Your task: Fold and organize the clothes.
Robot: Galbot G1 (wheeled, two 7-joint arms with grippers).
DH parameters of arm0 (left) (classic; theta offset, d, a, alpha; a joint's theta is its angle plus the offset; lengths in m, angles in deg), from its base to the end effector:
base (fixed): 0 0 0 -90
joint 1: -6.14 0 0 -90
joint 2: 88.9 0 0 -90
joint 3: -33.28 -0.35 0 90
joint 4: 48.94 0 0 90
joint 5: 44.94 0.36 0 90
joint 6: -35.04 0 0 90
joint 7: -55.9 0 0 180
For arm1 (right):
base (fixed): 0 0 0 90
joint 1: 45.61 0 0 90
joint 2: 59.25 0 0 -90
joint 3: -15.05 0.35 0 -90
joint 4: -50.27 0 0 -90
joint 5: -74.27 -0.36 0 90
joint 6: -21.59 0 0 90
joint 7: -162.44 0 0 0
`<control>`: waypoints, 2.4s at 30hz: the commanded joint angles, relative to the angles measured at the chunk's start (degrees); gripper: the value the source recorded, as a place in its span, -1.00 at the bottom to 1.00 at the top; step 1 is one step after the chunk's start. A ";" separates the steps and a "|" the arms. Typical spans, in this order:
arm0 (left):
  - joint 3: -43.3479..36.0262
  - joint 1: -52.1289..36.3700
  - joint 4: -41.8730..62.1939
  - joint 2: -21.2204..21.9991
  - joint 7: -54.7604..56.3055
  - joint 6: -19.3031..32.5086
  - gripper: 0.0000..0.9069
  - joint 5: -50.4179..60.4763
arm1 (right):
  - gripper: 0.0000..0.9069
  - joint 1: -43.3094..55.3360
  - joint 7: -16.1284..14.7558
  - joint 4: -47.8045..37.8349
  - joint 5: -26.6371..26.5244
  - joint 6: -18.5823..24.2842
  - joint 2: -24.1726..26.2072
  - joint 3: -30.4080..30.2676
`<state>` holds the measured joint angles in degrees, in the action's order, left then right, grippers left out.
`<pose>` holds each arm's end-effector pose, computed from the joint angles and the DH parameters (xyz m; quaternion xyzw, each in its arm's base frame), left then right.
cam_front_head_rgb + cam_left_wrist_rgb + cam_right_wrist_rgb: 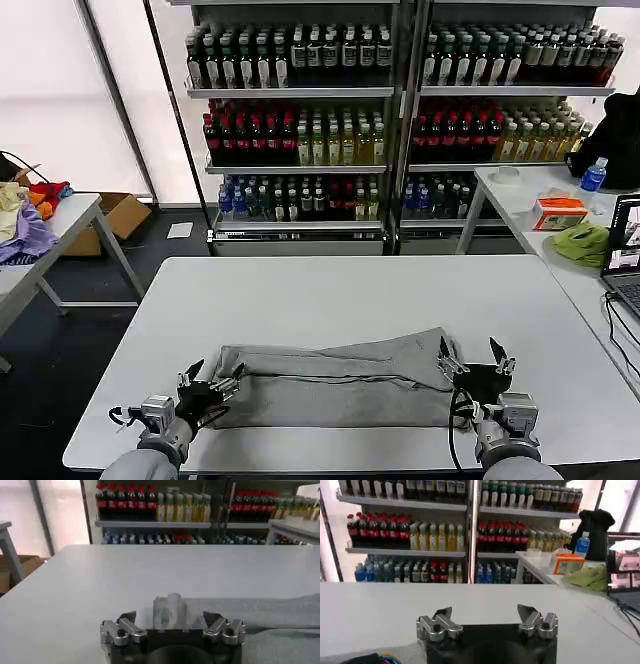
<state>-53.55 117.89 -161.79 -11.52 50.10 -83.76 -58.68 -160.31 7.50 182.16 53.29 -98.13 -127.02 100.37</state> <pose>0.2331 0.0638 -0.3095 -0.0681 -0.9688 0.0150 0.2380 0.1968 -0.0212 -0.2113 -0.0486 -0.9884 0.0340 0.1398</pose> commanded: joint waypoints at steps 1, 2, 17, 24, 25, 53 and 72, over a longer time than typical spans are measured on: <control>-0.02 0.45 0.93 0.69 0.01 -1.62 -0.93 -1.27 | 1.00 0.51 -0.11 1.45 0.13 0.07 0.25 -0.55; -0.05 0.36 1.17 0.68 0.02 -2.12 -0.96 -1.68 | 1.00 0.54 -0.13 1.48 0.12 0.06 0.35 -0.50; -0.62 0.02 1.73 0.28 -0.80 -1.71 -0.98 -1.66 | 1.00 0.97 0.03 1.15 0.10 -0.23 0.50 -0.16; 1.46 -1.39 0.58 -1.61 -0.85 -0.65 -1.00 -1.94 | 1.00 4.28 -0.17 -0.43 -0.85 -0.68 1.01 -0.22; 2.20 -1.74 0.78 -2.11 -0.94 -0.37 -1.00 -2.08 | 1.00 5.03 -0.06 -1.02 -1.60 -0.70 1.04 -0.18; 20.00 -0.68 -4.49 -16.57 -2.29 -0.81 -1.00 -4.02 | 1.00 3.54 -0.01 -0.82 -1.33 0.50 0.19 -1.38; -7.79 -5.55 -4.45 -2.33 -0.97 -3.50 -1.00 -0.98 | 1.00 -2.38 0.53 2.63 -0.63 2.24 -1.08 3.78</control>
<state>-48.81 115.15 -166.60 -19.00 48.61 -86.38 -60.84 -160.43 7.97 183.91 52.45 -96.35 -127.83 102.54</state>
